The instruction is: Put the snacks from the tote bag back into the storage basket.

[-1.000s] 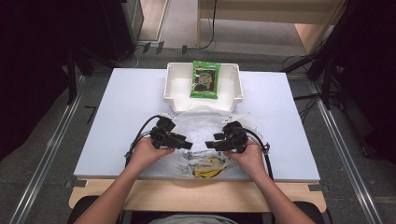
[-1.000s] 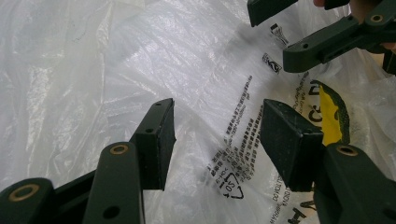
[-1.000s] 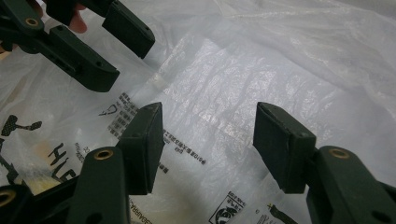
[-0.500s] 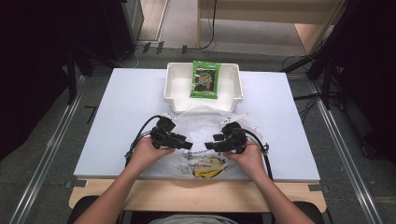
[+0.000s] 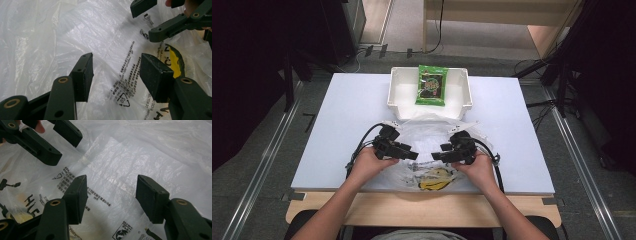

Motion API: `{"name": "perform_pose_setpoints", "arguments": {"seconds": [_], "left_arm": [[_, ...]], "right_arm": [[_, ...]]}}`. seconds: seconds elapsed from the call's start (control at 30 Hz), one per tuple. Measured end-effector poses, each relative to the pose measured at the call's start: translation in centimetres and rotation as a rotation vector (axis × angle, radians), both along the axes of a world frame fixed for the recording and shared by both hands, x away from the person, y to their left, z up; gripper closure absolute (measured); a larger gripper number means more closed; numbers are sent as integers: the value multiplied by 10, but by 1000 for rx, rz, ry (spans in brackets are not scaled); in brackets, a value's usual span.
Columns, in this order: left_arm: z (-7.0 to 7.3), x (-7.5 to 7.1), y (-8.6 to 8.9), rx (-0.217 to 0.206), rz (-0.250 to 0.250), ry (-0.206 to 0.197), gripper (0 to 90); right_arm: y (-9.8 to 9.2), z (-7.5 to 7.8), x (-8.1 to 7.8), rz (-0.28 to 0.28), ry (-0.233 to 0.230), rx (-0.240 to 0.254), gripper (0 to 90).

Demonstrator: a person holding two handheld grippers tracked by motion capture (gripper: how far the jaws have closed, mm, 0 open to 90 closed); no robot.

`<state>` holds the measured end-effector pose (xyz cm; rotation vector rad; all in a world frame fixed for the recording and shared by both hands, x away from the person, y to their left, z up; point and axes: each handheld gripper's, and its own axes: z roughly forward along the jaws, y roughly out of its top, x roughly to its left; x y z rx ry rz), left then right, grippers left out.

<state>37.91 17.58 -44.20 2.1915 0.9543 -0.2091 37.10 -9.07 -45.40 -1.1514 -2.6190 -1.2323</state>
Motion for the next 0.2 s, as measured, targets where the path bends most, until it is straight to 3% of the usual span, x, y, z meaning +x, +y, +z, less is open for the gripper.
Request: {"name": "perform_pose_setpoints", "arguments": {"seconds": [0.2], "left_arm": [[2,0,1,-21,5,-4,447]], "right_arm": [[-1,0,0,1,-11,-12,441]]}}
